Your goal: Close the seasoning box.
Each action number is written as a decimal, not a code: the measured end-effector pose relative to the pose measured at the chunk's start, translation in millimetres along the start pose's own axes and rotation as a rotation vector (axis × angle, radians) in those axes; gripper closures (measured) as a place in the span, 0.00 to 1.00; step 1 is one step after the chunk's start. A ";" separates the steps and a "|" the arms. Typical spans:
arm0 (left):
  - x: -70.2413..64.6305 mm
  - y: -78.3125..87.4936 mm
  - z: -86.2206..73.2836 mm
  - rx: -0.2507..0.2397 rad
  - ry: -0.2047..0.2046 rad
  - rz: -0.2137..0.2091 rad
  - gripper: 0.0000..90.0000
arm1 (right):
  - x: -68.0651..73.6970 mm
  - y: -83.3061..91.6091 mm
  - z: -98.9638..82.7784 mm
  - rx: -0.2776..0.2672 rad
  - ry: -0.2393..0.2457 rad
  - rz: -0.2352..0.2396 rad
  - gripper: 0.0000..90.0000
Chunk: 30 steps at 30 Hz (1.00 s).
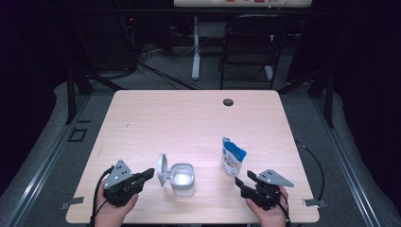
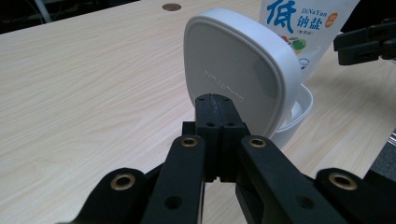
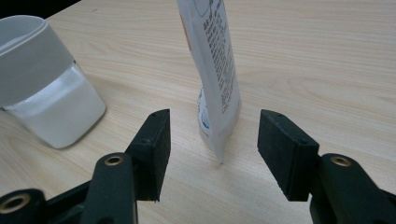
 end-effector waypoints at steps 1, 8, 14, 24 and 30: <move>-0.4 -0.6 0.2 -0.002 -0.002 0.000 1.00 | 0.7 -0.3 0.0 0.000 0.001 0.002 0.49; -3.2 -3.2 0.5 0.011 -0.006 -0.007 1.00 | 3.4 -1.8 -1.0 0.001 0.004 0.007 0.49; -10.9 -7.8 1.1 0.003 -0.014 -0.016 1.00 | 3.9 -1.1 -1.2 0.000 0.006 0.009 0.49; -20.8 -15.3 4.1 0.004 -0.019 -0.035 1.00 | 2.4 -0.5 -1.1 -0.006 -0.001 0.008 0.49; -26.3 -21.9 1.0 0.024 -0.038 -0.036 1.00 | 1.7 0.2 0.2 -0.014 -0.008 0.008 0.49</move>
Point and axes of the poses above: each handheld gripper's, and its own axes: y roughly backward along the jaws, z roughly out of its top, x roughly to its left, the point moved 9 cm from there along -y, roughly forward along the jaws, and after that the axes turned 12 degrees about y, right-handed, at the moved point
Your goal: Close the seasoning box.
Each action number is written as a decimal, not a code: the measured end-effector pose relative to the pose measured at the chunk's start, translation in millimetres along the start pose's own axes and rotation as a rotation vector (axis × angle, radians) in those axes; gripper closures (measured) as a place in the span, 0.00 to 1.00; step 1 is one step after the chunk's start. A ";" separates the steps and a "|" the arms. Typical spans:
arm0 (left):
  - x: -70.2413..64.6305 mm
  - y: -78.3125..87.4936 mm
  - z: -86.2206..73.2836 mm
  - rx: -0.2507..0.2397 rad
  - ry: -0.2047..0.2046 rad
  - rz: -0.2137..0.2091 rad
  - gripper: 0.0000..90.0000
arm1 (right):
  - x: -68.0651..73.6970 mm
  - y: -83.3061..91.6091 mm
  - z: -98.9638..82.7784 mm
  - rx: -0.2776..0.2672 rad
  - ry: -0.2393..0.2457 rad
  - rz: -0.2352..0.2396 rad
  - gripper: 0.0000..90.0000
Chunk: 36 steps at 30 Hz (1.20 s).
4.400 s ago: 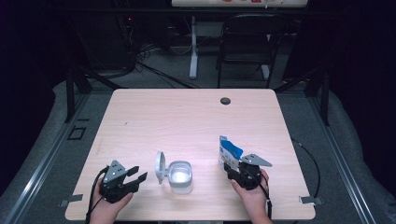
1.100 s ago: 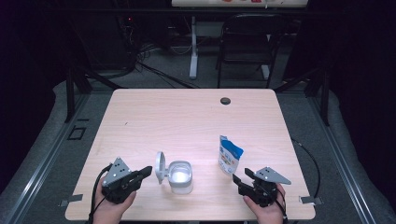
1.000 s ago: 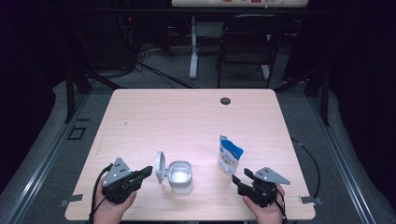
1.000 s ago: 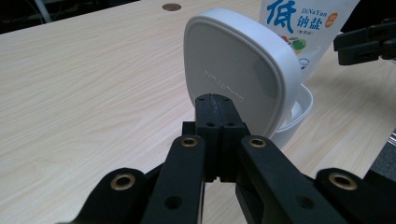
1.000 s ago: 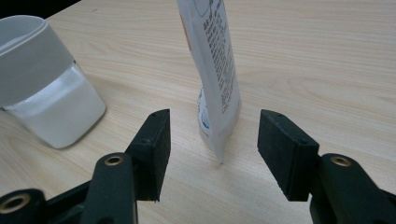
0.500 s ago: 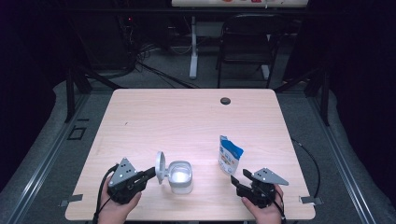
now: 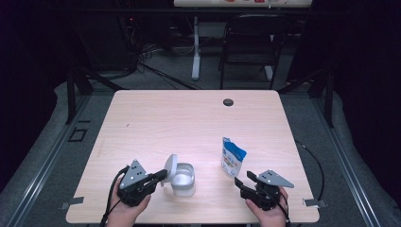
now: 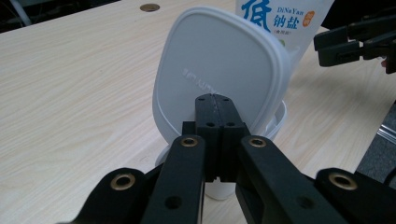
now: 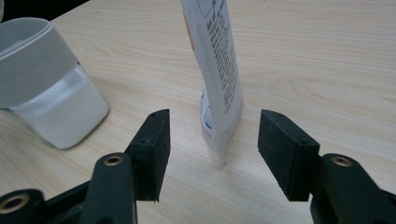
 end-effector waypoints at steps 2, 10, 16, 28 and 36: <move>-1.1 -1.4 -1.2 0.005 -0.001 -0.002 1.00 | -0.7 0.1 -0.7 0.004 0.003 0.001 0.49; 0.9 -0.9 -0.4 0.002 0.000 0.004 1.00 | -1.7 0.5 -0.1 -0.001 -0.002 -0.002 0.49; 2.9 1.8 0.3 -0.004 -0.004 0.017 0.99 | -2.0 1.0 0.0 -0.003 -0.003 -0.003 0.49; 15.2 13.1 -0.2 -0.013 0.017 0.050 0.84 | -2.1 2.2 0.1 -0.003 -0.008 0.000 0.49; 29.5 20.8 -2.1 -0.039 0.041 0.102 0.66 | -4.7 4.3 1.3 -0.010 -0.016 -0.003 0.49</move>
Point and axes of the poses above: each handheld gripper's, and its own axes: y roughly backward along the jaws, z roughly out of its top, x roughly to its left, the point moved 9 cm from there along -y, roughly forward along the jaws, and after that the axes turned 12 degrees about y, right-handed, at the moved point
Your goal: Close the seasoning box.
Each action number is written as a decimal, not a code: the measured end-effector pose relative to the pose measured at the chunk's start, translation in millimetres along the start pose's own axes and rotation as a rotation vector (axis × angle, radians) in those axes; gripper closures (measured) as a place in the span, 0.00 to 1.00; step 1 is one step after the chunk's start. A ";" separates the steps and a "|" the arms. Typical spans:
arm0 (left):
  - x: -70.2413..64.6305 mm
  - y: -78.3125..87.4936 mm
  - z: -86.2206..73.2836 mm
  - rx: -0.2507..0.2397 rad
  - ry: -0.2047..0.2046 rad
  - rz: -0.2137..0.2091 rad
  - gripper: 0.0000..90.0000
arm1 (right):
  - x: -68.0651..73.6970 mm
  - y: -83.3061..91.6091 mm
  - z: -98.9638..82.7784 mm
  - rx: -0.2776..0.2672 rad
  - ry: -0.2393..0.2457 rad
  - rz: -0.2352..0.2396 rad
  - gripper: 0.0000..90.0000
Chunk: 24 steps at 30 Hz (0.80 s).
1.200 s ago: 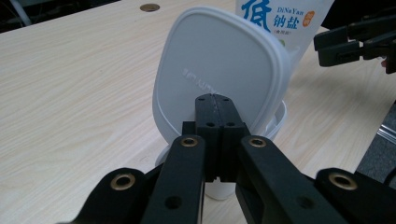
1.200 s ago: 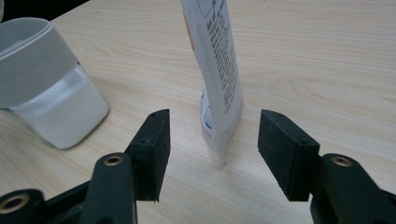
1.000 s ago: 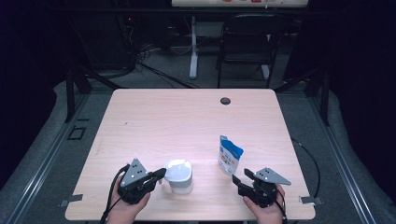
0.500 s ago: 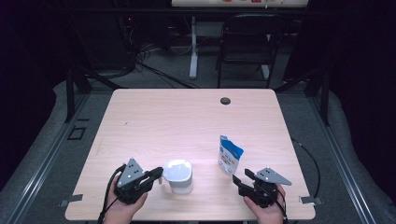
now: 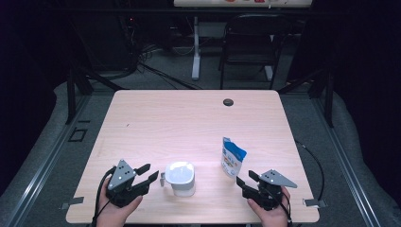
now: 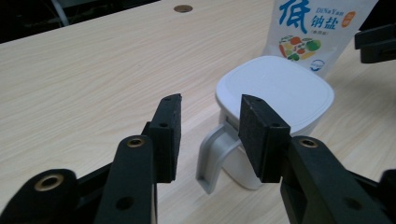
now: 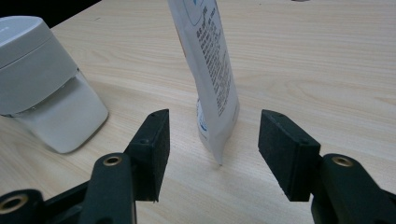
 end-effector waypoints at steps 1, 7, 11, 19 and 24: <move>2.5 0.4 -1.0 0.000 0.005 0.002 0.65 | -0.3 0.2 0.0 -0.001 -0.001 0.000 0.49; 12.0 4.5 -6.6 0.015 0.025 0.020 0.60 | -1.7 0.8 0.6 -0.005 -0.005 -0.002 0.48; 18.2 8.1 -11.4 0.012 0.034 0.033 0.58 | -2.2 1.8 0.4 -0.002 -0.004 -0.002 0.48; 36.0 14.6 -28.5 0.035 0.065 0.064 0.58 | -4.2 3.2 1.2 -0.010 -0.009 -0.008 0.48; 51.0 16.3 -42.9 0.037 0.108 0.079 0.58 | -3.8 2.6 0.7 -0.008 -0.010 -0.007 0.48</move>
Point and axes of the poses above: each handheld gripper's, and its own axes: y roughly backward along the jaws, z roughly out of its top, x roughly to its left, the point moved 9 cm from there along -y, roughly forward along the jaws, and after that the axes turned 12 degrees about y, right-handed, at the moved point
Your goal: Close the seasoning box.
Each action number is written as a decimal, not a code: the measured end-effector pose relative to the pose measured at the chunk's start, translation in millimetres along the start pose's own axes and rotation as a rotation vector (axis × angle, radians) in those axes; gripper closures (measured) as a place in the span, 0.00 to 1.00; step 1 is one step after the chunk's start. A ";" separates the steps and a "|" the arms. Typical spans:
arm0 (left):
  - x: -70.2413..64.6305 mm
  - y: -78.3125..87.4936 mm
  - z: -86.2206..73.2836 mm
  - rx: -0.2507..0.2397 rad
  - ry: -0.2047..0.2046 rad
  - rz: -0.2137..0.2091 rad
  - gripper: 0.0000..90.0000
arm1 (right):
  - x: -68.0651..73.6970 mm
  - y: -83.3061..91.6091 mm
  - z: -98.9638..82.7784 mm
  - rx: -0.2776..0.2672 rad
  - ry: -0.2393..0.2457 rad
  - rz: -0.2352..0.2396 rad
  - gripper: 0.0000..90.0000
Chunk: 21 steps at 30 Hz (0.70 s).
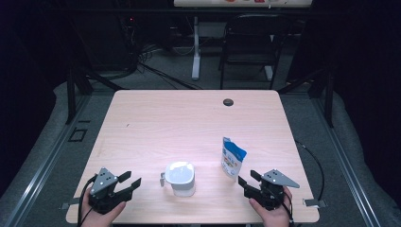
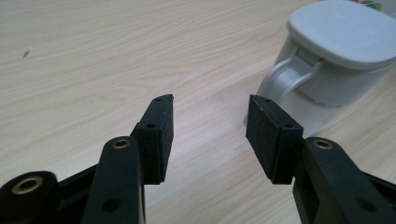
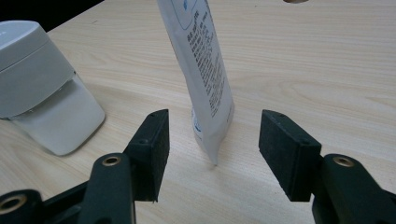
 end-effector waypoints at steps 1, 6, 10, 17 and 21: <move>4.9 -0.7 -4.0 -0.002 0.013 0.003 0.58 | 0.0 0.0 -0.2 0.002 0.001 -0.001 0.48; 19.1 -3.9 -14.2 0.006 0.053 0.018 0.58 | 1.4 -1.8 -1.7 0.005 0.001 0.002 0.48; 26.7 -6.4 -19.3 0.014 0.061 0.032 0.58 | 1.8 -2.8 -3.0 0.011 0.005 0.004 0.48; 34.9 -8.4 -26.1 0.036 0.063 0.049 0.58 | 2.7 -5.2 -5.9 0.022 0.018 0.004 0.48; 38.5 -12.1 -30.4 0.036 0.064 0.056 0.58 | 2.5 -5.8 -7.8 0.031 0.019 0.006 0.48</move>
Point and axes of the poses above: each handheld gripper's, and its own axes: y roughly backward along the jaws, z roughly out of its top, x roughly to its left, the point moved 9 cm from there along -y, roughly forward along the jaws, and after that the axes turned 12 degrees about y, right-handed, at the moved point
